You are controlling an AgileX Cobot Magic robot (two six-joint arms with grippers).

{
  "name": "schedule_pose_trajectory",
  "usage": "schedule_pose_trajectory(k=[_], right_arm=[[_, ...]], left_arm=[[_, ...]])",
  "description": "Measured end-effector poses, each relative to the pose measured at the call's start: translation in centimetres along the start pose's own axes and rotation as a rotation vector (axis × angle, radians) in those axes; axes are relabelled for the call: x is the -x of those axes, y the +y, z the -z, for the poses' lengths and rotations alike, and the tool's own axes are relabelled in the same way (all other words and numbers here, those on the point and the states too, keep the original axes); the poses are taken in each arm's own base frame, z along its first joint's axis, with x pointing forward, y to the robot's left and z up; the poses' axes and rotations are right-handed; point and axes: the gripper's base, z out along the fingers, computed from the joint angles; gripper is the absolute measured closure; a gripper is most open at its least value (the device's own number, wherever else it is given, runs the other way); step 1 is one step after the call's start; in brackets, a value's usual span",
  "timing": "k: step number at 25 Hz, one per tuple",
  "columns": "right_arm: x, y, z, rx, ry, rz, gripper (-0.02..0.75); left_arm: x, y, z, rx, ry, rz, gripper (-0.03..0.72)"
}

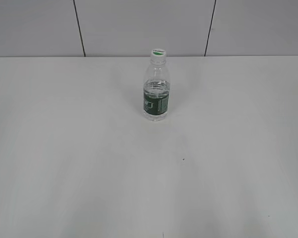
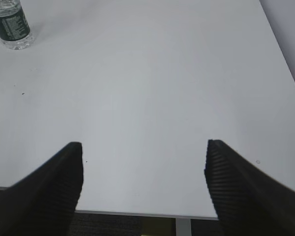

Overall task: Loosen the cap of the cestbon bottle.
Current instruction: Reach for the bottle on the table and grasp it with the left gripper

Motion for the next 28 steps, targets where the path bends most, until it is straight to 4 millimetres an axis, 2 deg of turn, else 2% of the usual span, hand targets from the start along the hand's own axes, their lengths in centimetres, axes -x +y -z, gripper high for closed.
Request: schedule_pose_trajectory(k=[18,21,24,28], right_arm=[[0.0,0.0,0.0,0.0,0.0,0.0,0.148],[0.0,0.0,0.0,0.0,0.0,0.0,0.148],[0.0,0.0,0.0,0.0,0.0,0.0,0.148],[0.0,0.0,0.0,0.0,0.0,0.0,0.148]], left_arm=[[0.4,0.0,0.2,0.0,-0.031,0.0,0.193],[1.9,0.0,0.7,0.006,-0.123,0.0,0.193],[4.0,0.2,0.1,0.013,-0.201,-0.01,0.193],[7.3,0.4,-2.0,0.016,-0.274,-0.04,0.193]])
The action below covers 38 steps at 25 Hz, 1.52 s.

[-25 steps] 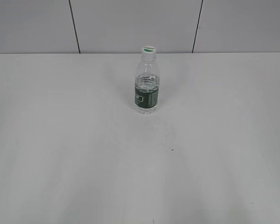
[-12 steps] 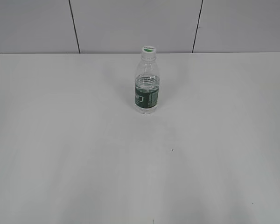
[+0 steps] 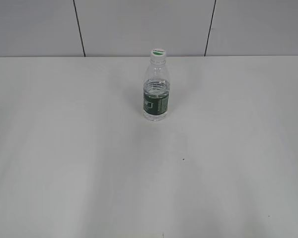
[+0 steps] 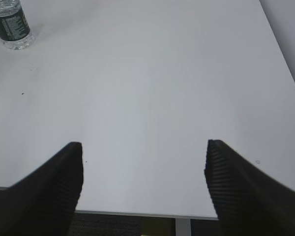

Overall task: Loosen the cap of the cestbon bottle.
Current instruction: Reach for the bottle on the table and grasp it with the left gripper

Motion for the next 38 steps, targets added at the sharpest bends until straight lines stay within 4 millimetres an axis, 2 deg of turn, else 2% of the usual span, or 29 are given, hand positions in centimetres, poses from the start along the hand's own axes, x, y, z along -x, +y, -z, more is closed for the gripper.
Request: schedule_pose_trajectory(k=[4,10,14,17,21,27,31,38], right_arm=[[0.0,0.0,0.0,0.0,0.0,0.0,0.148],[0.0,0.0,0.0,0.0,0.0,0.0,0.148],[0.0,0.0,0.0,0.0,0.0,0.0,0.148],[0.0,0.0,0.0,0.0,0.0,0.0,0.148],[0.0,0.0,0.0,0.0,0.0,0.0,0.148],[0.0,0.0,0.0,0.0,0.0,0.0,0.148],[0.0,0.0,0.0,0.0,0.0,0.0,0.148],[0.0,0.0,0.0,0.0,0.0,0.0,0.148]], left_arm=[[1.9,0.3,-4.1,0.008,-0.062,-0.008,0.193],[3.4,1.1,-10.0,0.063,-0.189,-0.031,0.206],[2.8,1.0,-14.7,0.057,-0.193,-0.038,0.211],[1.8,-0.4,-17.9,-0.003,-0.204,-0.071,0.211],[0.0,-3.6,-22.0,-0.128,-0.279,-0.143,0.211],[-5.2,-6.4,-26.9,-0.308,-0.262,-0.012,0.213],[-9.0,-8.1,-28.7,-0.456,-0.233,0.026,0.213],[-14.8,-9.6,-30.1,-0.586,-0.092,0.026,0.214]])
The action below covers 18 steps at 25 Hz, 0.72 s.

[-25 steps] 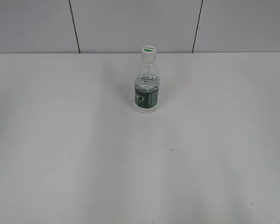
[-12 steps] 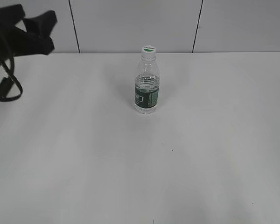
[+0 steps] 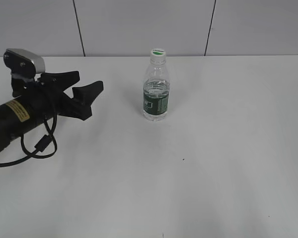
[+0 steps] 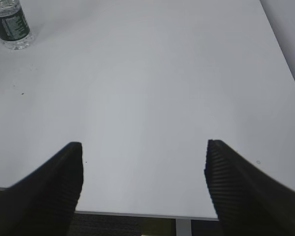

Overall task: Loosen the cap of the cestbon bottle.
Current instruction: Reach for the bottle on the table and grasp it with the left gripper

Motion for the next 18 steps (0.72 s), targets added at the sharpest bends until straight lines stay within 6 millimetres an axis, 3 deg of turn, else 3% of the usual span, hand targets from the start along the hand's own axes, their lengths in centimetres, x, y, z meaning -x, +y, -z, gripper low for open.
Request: schedule_pose_trajectory(k=[6,11,18], right_arm=[[0.0,0.0,0.0,0.0,0.0,0.0,0.148],[0.0,0.0,0.0,0.0,0.0,0.0,0.148],[0.0,0.0,0.0,0.0,0.0,0.0,0.148]], left_arm=[[-1.8,0.2,-0.8,-0.019,0.04,0.013,0.213],[-2.1,0.2,-1.7,-0.062,0.036,-0.005,0.152],[-4.2,-1.3,-4.6,-0.166,0.052,-0.023,0.131]])
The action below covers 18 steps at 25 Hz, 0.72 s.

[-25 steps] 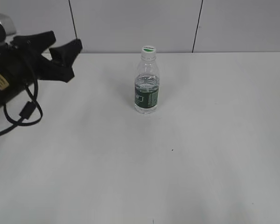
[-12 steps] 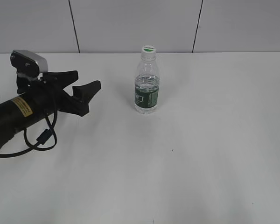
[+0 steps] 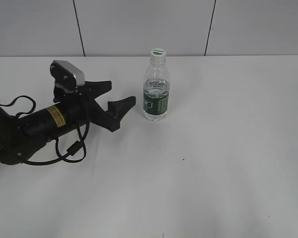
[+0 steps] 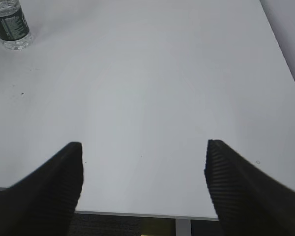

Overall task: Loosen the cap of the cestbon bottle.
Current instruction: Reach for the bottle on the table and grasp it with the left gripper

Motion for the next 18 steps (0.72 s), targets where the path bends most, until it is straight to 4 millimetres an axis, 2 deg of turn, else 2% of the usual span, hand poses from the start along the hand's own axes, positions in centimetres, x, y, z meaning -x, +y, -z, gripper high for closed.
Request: schedule_pose_trajectory(k=[6,18], right_arm=[[0.0,0.0,0.0,0.0,0.0,0.0,0.148],[0.0,0.0,0.0,0.0,0.0,0.0,0.148]], left_arm=[[-0.9,-0.4,-2.6,-0.033,-0.017,-0.01,0.129],[-2.0,-1.5,-5.7,-0.056,-0.045,-0.01,0.129]])
